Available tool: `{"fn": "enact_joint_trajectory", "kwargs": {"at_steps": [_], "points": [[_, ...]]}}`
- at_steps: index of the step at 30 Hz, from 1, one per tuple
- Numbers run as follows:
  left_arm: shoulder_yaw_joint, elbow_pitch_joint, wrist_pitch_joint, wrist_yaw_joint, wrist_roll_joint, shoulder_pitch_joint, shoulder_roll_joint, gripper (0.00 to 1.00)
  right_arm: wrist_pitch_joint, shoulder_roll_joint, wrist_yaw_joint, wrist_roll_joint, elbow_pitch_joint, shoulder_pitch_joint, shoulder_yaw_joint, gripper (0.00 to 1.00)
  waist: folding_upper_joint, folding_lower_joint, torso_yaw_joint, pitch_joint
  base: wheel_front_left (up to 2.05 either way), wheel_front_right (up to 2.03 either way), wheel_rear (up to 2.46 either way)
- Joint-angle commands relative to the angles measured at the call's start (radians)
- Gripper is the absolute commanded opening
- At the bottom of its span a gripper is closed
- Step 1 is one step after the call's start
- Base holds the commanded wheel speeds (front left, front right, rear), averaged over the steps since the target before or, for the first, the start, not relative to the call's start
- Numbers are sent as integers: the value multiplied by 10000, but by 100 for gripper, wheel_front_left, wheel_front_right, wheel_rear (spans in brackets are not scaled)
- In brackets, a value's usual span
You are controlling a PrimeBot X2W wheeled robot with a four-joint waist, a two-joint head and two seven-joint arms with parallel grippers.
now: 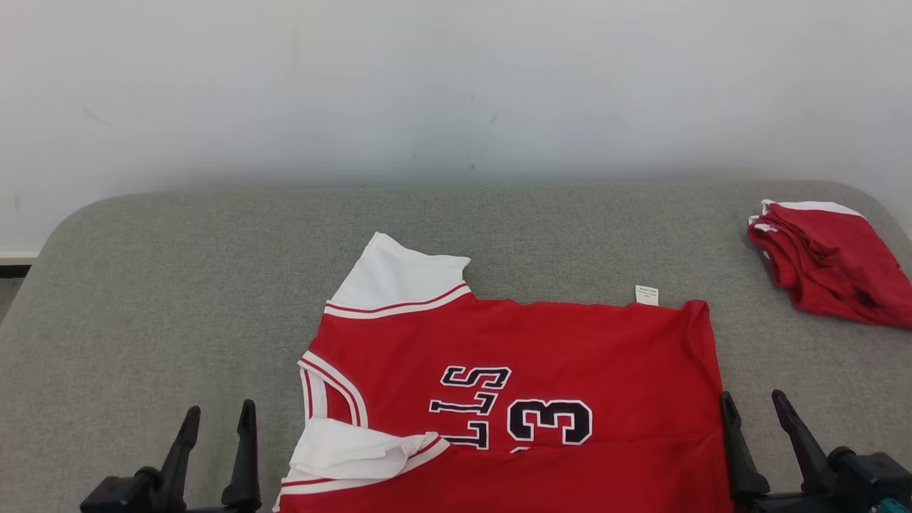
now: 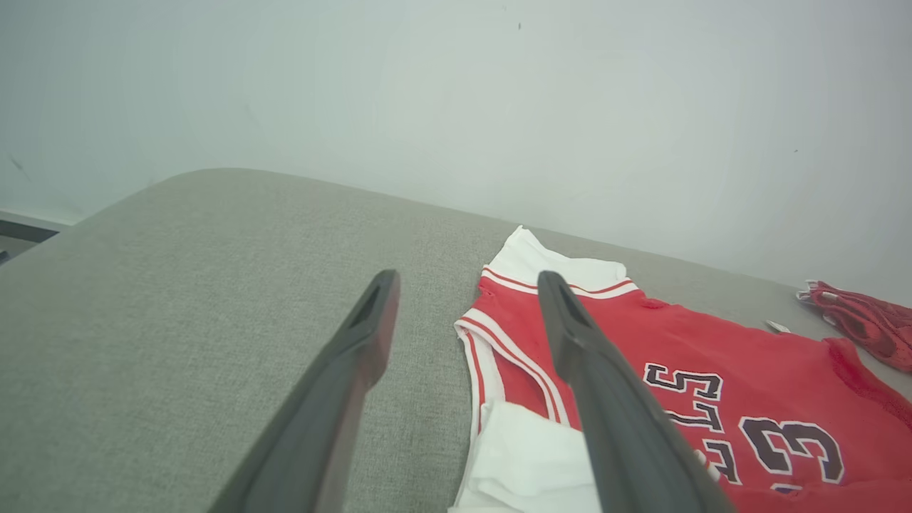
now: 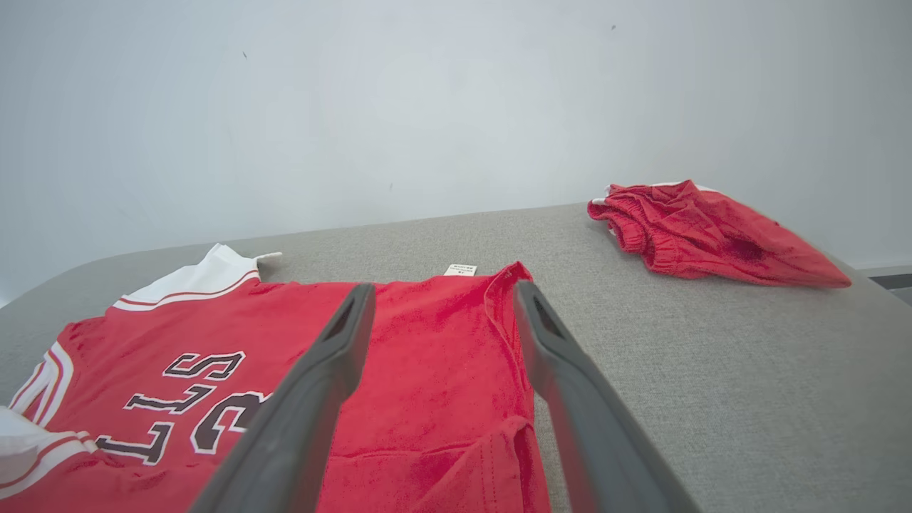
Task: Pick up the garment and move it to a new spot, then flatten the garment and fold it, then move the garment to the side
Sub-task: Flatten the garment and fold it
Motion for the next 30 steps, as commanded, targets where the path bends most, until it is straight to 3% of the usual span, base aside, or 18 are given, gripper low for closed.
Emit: {"fn": "enact_joint_trajectory", "kwargs": {"at_steps": [1, 8, 21, 24, 30], "points": [[61, -224, 2, 106, 397, -70, 57, 100, -119, 65, -1, -208, -278, -7, 17, 100, 0, 1, 5, -47, 0, 0, 0], [244, -1263, 2, 204, 1437, 397, 33, 100, -622, 275, -1, -858, -1384, 577, 170, 100, 0, 1, 89, -90, 0, 0, 0], [587, -1516, 2, -210, 1431, 1172, -20, 100, -795, 452, -1, -870, -1397, 1149, -12, 100, 0, 1, 121, -131, 0, 0, 0], [502, -1452, 0, -283, 1404, 795, 6, 100, -766, 473, -1, -705, -1309, 945, -222, 100, 0, 1, 101, -58, 0, 0, 0], [262, -1296, 194, -514, 1223, -1059, 806, 100, 281, -108, -1, -702, -1144, -324, -433, 100, 0, 1, -118, 499, 0, 0, 0]]}}
